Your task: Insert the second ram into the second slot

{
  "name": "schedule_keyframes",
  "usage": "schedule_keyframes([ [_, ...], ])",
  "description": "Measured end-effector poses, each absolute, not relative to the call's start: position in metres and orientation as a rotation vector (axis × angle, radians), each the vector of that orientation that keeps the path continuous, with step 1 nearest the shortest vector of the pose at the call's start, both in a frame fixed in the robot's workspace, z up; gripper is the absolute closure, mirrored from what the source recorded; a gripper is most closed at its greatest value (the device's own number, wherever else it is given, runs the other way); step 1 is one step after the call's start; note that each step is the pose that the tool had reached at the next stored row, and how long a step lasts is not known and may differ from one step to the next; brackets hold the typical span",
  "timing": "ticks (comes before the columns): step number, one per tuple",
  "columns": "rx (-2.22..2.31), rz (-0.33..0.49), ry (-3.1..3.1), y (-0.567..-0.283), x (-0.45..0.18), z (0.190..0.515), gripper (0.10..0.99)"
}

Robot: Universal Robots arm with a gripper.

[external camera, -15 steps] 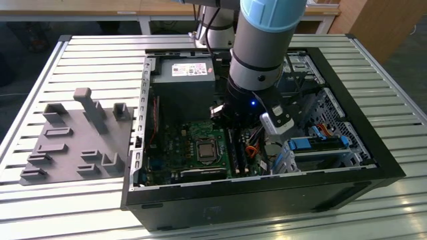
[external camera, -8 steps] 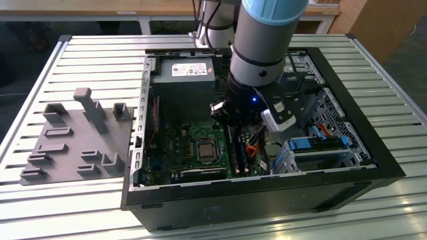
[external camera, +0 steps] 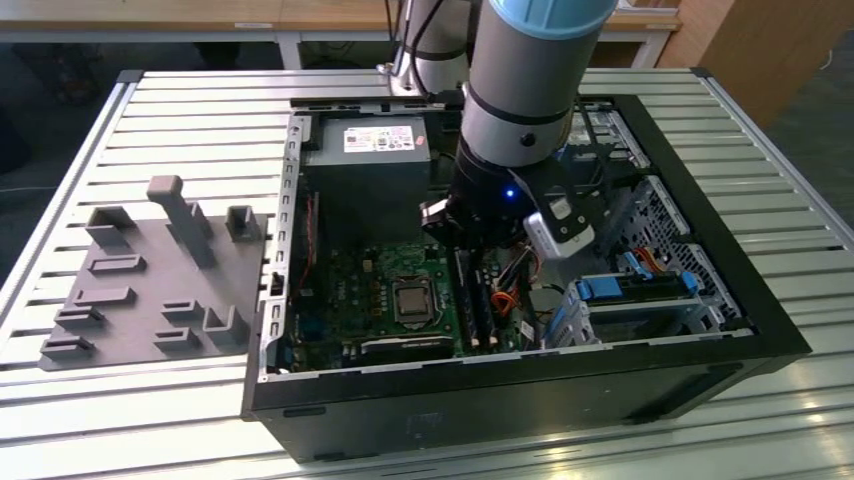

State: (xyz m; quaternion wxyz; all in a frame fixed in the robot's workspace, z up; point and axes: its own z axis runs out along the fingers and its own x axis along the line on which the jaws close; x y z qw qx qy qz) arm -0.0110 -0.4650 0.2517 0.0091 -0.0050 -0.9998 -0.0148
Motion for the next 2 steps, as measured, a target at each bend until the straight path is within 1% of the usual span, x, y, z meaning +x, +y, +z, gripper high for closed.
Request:
schedule_keyframes([
  [2,-0.016,-0.046,-3.123,-0.4651,-0.011,0.2519,0.98],
])
